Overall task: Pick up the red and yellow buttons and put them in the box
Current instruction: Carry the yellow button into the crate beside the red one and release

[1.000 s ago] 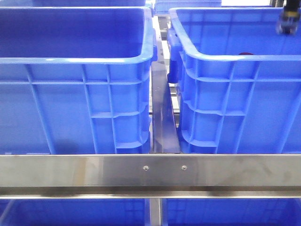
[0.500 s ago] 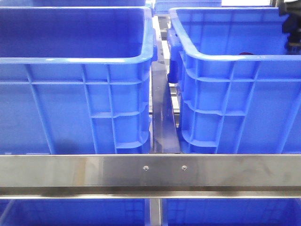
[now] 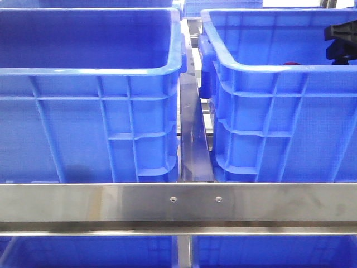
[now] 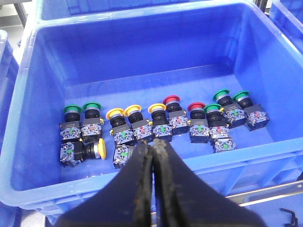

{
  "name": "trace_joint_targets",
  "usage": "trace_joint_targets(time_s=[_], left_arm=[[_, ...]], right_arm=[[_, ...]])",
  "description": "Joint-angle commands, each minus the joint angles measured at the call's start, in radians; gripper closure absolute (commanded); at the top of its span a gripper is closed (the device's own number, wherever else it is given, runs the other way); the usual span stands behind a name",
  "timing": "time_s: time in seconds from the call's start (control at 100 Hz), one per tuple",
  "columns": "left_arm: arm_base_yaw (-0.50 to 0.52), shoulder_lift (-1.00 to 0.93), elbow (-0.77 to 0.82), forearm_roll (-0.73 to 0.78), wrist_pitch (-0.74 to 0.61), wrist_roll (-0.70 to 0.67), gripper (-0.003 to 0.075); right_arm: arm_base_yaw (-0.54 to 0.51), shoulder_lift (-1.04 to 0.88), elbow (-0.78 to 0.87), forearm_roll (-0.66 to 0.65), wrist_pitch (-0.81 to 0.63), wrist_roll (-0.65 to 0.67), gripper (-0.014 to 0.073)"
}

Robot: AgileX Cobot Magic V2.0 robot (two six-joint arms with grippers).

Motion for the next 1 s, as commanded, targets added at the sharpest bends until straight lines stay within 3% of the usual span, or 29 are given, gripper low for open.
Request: trace_joint_targets(time_s=[0.0,0.99], left_arm=[[0.001,0.004,-0.022,-0.015,-0.07,-0.006,0.0739],[0.001,0.004,-0.022,-0.015,-0.075,-0.006,0.0739]], right_arm=[[-0.008,-0.039,-0.049,0.104,0.039,-0.017,0.0382],[-0.009,0.04,-0.097,0.104,0.01,-0.057,0.0376]])
